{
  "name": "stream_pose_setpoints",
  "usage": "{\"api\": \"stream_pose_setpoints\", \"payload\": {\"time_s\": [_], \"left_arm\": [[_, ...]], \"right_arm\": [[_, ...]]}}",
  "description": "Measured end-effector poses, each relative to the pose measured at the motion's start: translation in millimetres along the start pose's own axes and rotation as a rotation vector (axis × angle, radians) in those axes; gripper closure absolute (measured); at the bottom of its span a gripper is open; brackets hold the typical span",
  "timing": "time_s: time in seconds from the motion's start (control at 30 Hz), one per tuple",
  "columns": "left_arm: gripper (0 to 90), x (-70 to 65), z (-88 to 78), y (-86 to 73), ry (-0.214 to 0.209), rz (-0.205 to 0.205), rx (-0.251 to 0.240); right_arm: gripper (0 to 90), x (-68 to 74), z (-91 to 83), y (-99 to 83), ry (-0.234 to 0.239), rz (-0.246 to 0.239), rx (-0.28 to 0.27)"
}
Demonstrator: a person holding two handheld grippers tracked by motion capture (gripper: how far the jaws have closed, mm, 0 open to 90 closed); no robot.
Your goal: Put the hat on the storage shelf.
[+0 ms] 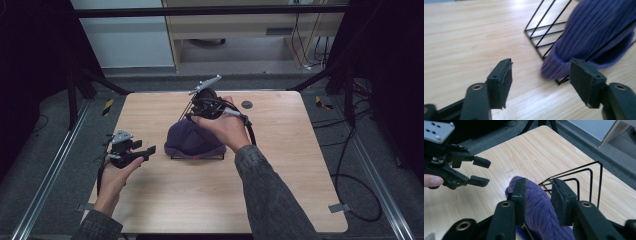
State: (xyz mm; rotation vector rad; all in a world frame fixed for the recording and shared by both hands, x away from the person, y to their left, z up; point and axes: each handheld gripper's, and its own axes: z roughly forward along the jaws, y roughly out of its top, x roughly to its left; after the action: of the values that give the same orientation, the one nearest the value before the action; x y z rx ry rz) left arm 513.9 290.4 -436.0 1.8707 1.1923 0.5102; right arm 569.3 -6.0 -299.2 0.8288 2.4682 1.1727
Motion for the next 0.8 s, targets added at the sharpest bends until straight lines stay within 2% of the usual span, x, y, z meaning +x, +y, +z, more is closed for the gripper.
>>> {"api": "stream_pose_setpoints", "payload": {"time_s": [0.03, 0.17, 0.23, 0.37, 0.53, 0.67, 0.8], "left_arm": [[30.4, 1.1, -0.5, -1.6, 0.007, 0.005, 0.011], [24.3, 3.6, -1.8, -10.5, 0.034, -0.016, 0.02], [22.0, 3.7, -0.7, -15.5, 0.029, -0.031, 0.026], [18.4, 4.9, 4.9, -25.1, 0.043, -0.059, 0.041], [13.9, 10.9, 5.3, -32.1, 0.068, -0.075, 0.059], [9.9, 15.2, 7.8, -36.7, 0.067, -0.077, 0.082], [7.9, 16.0, 9.2, -37.7, 0.07, -0.063, 0.097]], "right_arm": [[62.3, 0.0, -0.7, -0.4, -0.002, 0.005, 0.0], [57.0, -1.3, -4.6, -3.0, -0.011, 0.019, -0.005], [54.7, -1.9, -8.0, -3.5, -0.018, 0.03, -0.01], [47.6, -3.4, -17.8, -5.6, -0.04, 0.045, -0.023], [37.3, -8.2, -32.7, -10.0, -0.071, 0.064, -0.039], [28.5, -16.6, -47.2, -16.2, -0.099, 0.101, -0.057], [22.0, -22.1, -56.3, -22.0, -0.121, 0.115, -0.062]]}}
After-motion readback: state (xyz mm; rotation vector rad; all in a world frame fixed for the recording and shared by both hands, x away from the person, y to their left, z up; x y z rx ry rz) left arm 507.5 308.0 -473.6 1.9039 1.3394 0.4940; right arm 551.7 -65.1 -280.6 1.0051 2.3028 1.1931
